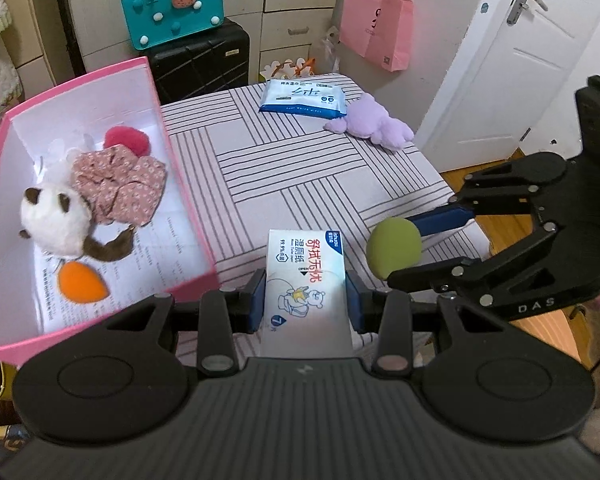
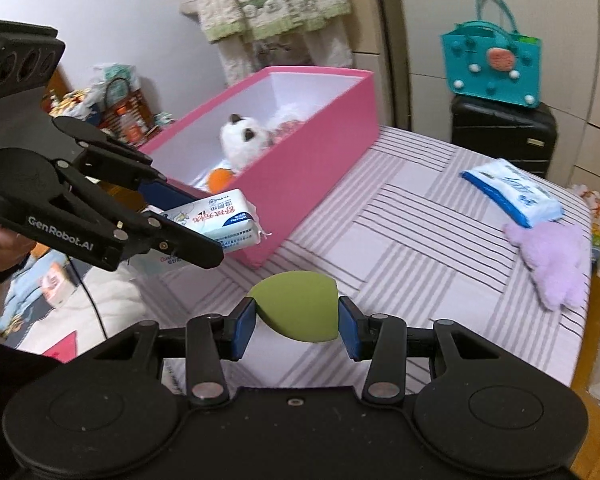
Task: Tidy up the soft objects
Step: 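Lift and carry the green sponge and wipes pack toward the pink box with both grippers, then open both grippers to drop the sponge and wipes pack into the box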
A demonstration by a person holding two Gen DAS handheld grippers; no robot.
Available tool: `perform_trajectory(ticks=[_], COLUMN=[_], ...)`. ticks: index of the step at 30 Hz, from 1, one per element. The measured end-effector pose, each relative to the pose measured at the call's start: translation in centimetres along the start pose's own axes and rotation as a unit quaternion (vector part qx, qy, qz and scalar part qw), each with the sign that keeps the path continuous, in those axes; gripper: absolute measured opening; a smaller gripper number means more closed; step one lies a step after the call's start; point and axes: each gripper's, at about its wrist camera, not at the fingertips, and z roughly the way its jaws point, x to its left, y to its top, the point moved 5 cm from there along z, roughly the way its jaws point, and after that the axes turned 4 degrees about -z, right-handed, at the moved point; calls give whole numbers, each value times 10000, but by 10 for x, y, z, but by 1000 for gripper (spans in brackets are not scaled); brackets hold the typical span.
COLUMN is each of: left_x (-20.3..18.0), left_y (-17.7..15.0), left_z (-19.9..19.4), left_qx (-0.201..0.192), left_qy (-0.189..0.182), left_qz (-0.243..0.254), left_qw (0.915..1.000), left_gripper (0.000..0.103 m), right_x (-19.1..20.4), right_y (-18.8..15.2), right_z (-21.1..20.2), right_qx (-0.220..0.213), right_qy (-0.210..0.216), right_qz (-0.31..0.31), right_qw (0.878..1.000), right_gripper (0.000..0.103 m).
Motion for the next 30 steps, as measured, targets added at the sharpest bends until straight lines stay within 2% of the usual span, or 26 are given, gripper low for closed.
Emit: perform_trajectory(ticks=[4, 9, 18, 24, 30], left_x=[10, 25, 84, 128, 146], left_y=[-6, -11, 7, 17, 27], left_z=[-20, -42, -59, -35, 7], left_qx=[-25, -280, -768, -840, -548], left_qy=[-53, -151, -10, 135, -120], left_qz=[-157, -348, -750, -1015, -1109], left_qw=[9999, 9989, 9942, 9912, 9922], left_gripper=[39, 39, 39, 39, 39], right_x=[14, 28, 37, 33, 25], right_y=[9, 26, 76, 114, 142], right_z=[1, 5, 17, 32, 61], right_qx=[12, -75, -365, -640, -724], right_qy=[235, 420, 420, 63, -88], right_qz=[-79, -185, -394, -561, -605], right_qw=[9997, 9989, 9977, 9964, 9955], right_gripper=[49, 49, 49, 49, 49])
